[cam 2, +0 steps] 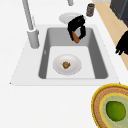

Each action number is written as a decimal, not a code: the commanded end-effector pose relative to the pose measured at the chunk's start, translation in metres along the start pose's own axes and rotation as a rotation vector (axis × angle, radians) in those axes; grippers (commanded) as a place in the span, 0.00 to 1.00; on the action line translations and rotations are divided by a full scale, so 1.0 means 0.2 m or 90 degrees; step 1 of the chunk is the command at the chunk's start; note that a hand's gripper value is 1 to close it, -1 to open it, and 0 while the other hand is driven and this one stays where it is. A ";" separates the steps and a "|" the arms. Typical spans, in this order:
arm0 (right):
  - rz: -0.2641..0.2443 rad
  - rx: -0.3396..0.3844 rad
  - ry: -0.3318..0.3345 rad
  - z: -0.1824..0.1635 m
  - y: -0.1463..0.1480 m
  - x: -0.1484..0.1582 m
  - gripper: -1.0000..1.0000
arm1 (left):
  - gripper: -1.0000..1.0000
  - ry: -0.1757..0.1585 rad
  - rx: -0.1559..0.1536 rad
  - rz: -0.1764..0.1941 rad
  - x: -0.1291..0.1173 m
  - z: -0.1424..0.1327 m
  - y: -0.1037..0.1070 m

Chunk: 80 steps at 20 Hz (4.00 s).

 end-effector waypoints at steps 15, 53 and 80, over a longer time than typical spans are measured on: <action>0.021 0.075 -0.017 -0.10 0.72 0.08 1.00 | 0.50 0.000 0.000 0.000 0.00 0.00 0.00; 0.031 0.051 -0.033 -0.41 0.41 0.02 0.00 | 0.50 0.000 0.000 0.000 0.00 0.00 0.00; 0.015 -0.346 -0.156 -0.31 -0.07 -0.30 0.00 | 0.50 0.000 0.000 0.000 0.00 0.00 0.00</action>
